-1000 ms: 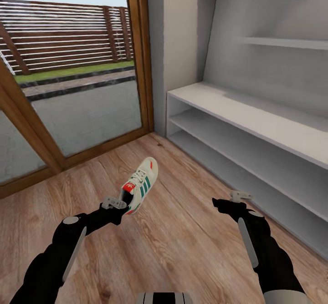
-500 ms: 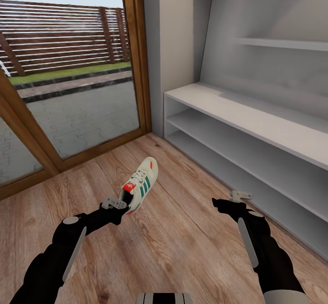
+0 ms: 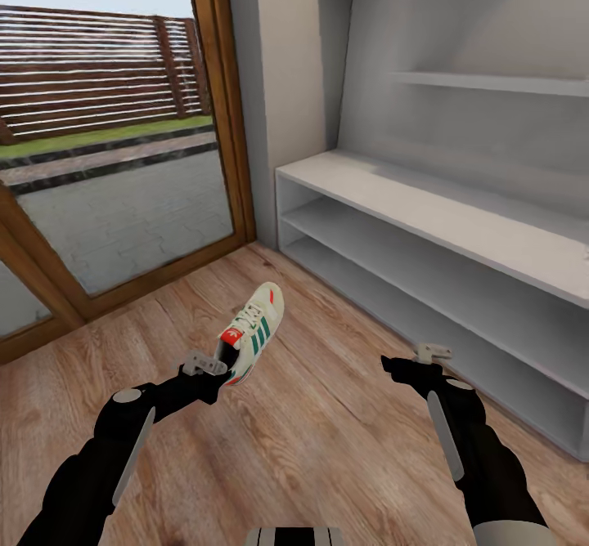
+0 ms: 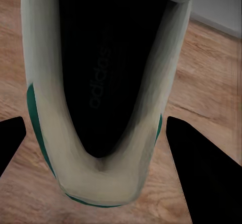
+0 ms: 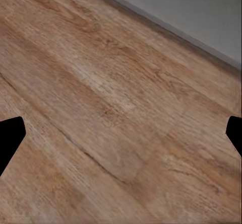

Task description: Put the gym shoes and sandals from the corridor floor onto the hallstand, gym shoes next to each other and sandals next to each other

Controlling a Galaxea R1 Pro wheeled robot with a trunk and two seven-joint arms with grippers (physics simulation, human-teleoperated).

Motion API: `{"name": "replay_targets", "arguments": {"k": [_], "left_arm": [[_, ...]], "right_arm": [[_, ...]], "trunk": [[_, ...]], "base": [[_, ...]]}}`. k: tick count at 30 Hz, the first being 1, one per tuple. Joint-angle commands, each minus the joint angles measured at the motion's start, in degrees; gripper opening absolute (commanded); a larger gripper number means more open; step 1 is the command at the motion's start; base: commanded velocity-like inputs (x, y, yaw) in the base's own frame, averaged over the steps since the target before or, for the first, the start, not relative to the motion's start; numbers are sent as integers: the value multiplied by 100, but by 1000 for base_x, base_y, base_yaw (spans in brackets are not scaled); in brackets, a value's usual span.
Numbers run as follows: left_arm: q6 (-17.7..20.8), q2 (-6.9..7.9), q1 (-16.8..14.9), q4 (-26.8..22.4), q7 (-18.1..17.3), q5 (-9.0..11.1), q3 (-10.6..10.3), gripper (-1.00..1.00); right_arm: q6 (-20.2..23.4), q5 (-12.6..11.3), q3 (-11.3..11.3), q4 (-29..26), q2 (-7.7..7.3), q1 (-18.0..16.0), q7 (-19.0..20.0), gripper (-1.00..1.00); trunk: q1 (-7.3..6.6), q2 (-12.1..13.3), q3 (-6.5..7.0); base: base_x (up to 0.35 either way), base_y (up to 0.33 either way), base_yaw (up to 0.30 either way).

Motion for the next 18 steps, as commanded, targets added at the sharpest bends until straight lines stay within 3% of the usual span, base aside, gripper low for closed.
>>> {"name": "replay_targets", "arguments": {"k": [1, 18], "left_arm": [[10, 2, -2, -9, -41, -58, 0, -100], [10, 2, -2, -9, -41, -58, -3, -100]], "right_arm": [[24, -46, -4, -5, 0, -3, -7, 100], [26, -46, -4, -5, 0, -3, -7, 100]], "trunk": [[-1, -2, 1], [-1, -2, 99]], "base": [[0, 0, -243], [0, 0, -246]]}}
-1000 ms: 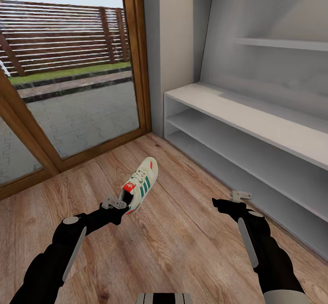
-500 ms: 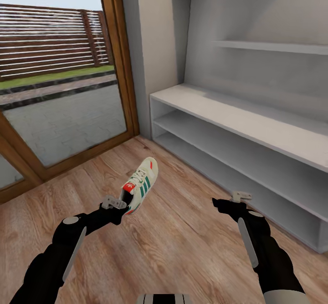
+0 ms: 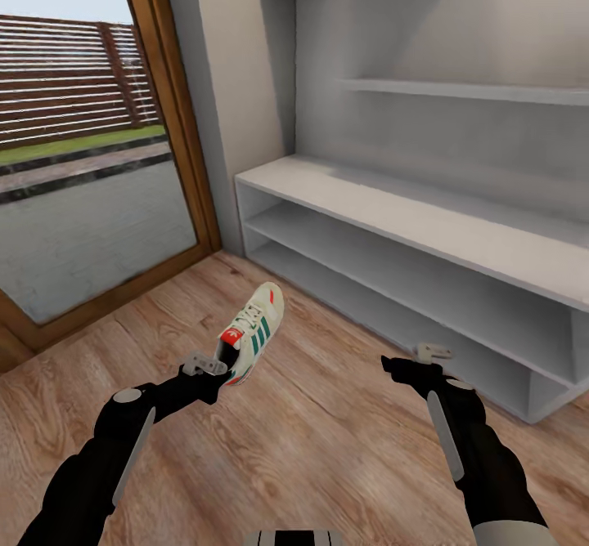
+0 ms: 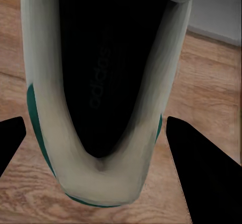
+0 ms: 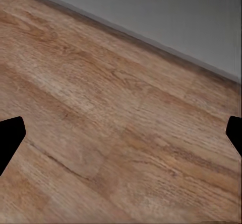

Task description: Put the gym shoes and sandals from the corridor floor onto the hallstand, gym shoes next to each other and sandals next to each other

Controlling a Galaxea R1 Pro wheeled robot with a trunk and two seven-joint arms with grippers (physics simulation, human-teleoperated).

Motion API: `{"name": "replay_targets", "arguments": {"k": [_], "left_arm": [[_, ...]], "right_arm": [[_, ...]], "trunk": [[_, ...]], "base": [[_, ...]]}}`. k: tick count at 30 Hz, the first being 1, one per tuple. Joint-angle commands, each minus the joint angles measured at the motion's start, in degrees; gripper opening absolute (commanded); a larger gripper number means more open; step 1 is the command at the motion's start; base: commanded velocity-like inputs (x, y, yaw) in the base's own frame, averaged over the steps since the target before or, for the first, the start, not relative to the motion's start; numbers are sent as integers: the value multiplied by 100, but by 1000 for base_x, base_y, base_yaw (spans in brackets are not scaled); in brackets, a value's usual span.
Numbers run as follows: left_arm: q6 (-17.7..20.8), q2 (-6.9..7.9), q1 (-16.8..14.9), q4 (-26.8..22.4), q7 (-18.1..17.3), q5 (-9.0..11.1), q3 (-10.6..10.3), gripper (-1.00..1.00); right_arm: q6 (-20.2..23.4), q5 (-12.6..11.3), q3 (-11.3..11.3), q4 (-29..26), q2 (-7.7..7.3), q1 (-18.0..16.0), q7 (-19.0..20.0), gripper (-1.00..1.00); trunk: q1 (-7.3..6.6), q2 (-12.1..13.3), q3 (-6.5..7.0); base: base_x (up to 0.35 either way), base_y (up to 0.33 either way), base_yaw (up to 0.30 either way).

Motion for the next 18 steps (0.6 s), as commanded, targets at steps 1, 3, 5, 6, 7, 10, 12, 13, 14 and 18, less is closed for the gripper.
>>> {"name": "replay_targets", "arguments": {"k": [1, 3, 5, 6, 7, 10, 12, 13, 14, 18], "left_arm": [[10, 2, -2, -9, -42, -53, -1, -100], [10, 2, -2, -9, -42, -53, -4, -100], [10, 2, -2, -9, -42, -53, -3, -100], [10, 2, -2, -9, -42, -53, -4, -100], [10, 2, -2, -8, -42, -53, -4, -100], [10, 2, -2, -8, -42, -53, -5, -100], [10, 2, -2, -7, -42, -53, -5, -100], [10, 2, -2, -8, -42, -53, -5, -100], [10, 2, -2, -7, -42, -53, -5, -100], [10, 2, -2, -7, -42, -53, -5, -100]], "right_arm": [[26, -46, -4, -5, 0, -3, -7, 100], [28, -46, -4, -5, 0, -3, -7, 100], [27, -46, -4, -5, 0, -3, -7, 100], [26, -46, -4, -5, 0, -3, -7, 100], [25, -46, -4, -5, 0, -3, -7, 100], [25, -46, -4, -5, 0, -3, -7, 100], [24, -46, -4, -5, 0, -3, -7, 100], [24, -46, -4, -5, 0, -3, -7, 100], [25, -46, -4, -5, 0, -3, -7, 100], [27, -46, -4, -5, 0, -3, -7, 100]], "trunk": [[-1, -2, 1], [-1, -2, 13], [-1, -2, 24], [-1, -2, 30], [-1, -2, 36], [-1, -2, 53], [-1, -2, 65], [-1, -2, 70], [-1, -2, 76], [-1, -2, 99]], "base": [[0, 0, -247], [0, 0, -247], [0, 0, -247], [0, 0, -247], [0, 0, -247], [0, 0, -247], [0, 0, -247], [0, 0, -247], [-5, 0, -247], [-53, -31, -247]]}}
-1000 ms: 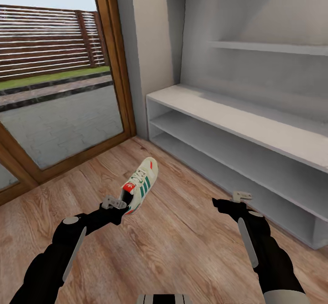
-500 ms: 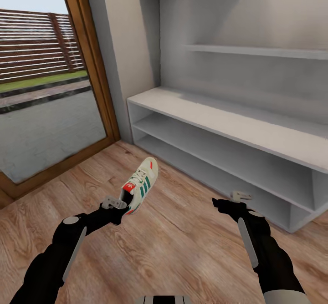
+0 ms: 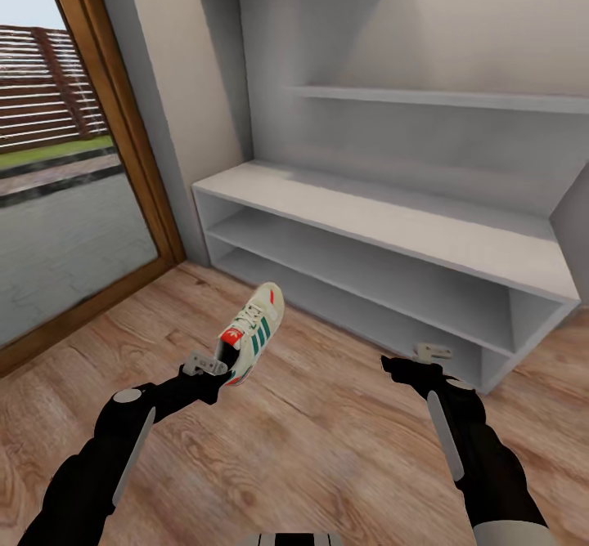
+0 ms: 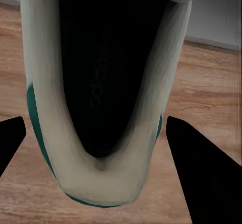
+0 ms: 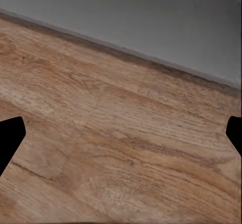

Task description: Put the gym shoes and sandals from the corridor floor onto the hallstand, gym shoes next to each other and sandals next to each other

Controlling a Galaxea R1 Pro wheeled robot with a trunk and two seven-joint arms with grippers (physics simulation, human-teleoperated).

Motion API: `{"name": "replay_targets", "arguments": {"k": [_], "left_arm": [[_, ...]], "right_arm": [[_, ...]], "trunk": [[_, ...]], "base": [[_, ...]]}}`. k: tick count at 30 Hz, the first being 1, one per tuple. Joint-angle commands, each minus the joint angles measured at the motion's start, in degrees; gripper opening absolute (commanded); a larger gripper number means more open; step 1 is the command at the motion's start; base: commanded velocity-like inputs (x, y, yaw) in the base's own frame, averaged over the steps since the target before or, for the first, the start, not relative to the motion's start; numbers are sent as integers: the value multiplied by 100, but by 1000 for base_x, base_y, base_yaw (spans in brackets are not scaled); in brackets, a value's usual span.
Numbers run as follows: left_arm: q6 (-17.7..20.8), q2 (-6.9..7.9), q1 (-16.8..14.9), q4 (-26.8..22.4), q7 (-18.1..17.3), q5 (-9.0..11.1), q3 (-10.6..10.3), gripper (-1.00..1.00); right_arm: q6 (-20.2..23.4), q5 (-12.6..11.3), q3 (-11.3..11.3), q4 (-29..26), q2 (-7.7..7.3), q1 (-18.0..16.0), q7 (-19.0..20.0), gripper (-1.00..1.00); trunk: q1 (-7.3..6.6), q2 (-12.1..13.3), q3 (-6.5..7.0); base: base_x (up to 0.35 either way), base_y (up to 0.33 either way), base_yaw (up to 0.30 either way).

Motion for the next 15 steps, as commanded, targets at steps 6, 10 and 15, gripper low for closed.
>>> {"name": "replay_targets", "arguments": {"k": [6, 10, 15], "left_arm": [[11, 2, -2, -12, -42, -53, 0, -100], [11, 2, -2, -11, -42, -53, 0, -100], [11, 2, -2, -10, -42, -53, 0, -100]], "right_arm": [[24, -46, -4, -5, 0, -3, -7, 100], [23, -46, -4, -5, 0, -3, -7, 100], [25, -46, -4, -5, 0, -3, -7, 100]], "trunk": [[-2, -2, 30], [-2, -2, 53], [-2, -2, 82]], "base": [[-93, -70, -247], [-29, -22, -247], [-6, -4, -247]]}}
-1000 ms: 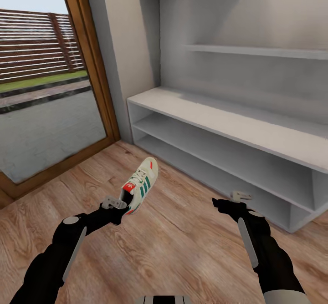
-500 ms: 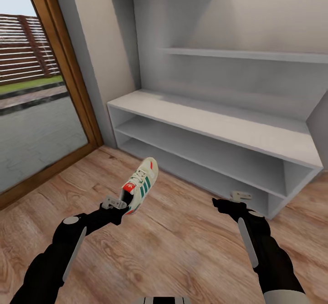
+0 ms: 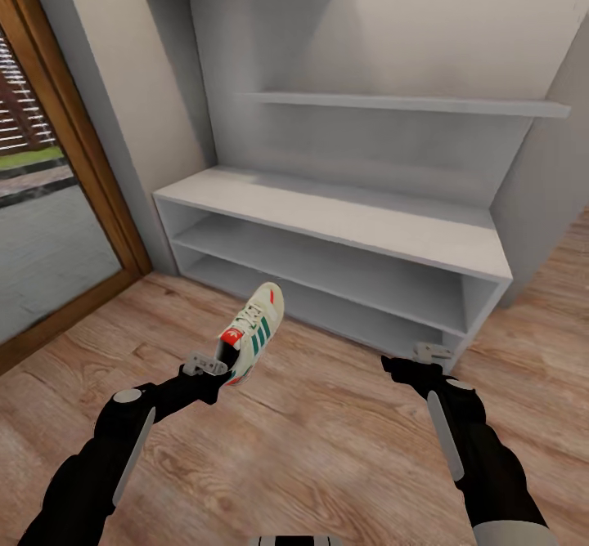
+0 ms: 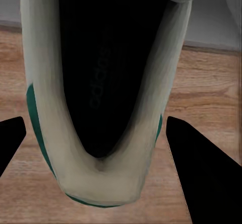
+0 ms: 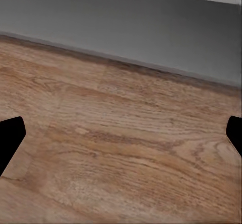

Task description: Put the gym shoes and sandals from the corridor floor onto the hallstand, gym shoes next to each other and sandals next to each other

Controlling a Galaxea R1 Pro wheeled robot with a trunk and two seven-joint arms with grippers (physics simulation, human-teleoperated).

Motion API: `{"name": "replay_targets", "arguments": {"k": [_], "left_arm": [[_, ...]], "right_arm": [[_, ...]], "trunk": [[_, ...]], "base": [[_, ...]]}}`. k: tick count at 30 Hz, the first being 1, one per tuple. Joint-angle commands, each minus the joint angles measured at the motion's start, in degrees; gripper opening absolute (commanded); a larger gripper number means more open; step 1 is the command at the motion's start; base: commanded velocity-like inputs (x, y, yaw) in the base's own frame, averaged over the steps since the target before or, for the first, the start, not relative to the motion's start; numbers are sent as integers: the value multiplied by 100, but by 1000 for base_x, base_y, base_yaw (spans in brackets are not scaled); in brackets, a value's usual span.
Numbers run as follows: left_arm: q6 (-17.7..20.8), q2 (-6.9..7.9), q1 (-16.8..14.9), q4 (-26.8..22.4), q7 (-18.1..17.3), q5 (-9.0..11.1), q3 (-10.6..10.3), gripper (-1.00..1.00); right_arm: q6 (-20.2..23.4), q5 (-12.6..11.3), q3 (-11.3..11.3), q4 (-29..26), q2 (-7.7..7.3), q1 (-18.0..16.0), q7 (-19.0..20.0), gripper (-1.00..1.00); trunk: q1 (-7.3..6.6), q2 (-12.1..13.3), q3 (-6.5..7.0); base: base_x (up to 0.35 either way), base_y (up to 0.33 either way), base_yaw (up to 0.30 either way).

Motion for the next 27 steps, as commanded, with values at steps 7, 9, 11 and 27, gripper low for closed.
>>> {"name": "replay_targets", "arguments": {"k": [7, 9, 11, 27], "left_arm": [[10, 2, -2, -10, -42, -52, 0, -100], [10, 2, -2, -10, -42, -52, 0, -100], [10, 2, -2, -11, -42, -52, 0, -100], [10, 2, -2, -12, -42, -52, 0, -100]], "right_arm": [[24, -46, -4, -5, 0, -3, -7, 100], [22, -46, -4, -5, 0, -3, -7, 100], [22, -46, -4, -5, 0, -3, -7, 100], [24, -46, -4, -5, 0, -3, -7, 100]], "trunk": [[-1, -2, 36], [-1, -2, 47], [-1, -2, 59], [-1, -2, 151]], "base": [[-1, -1, -247], [0, 0, -247], [0, 0, -247], [-142, 0, -247]]}}
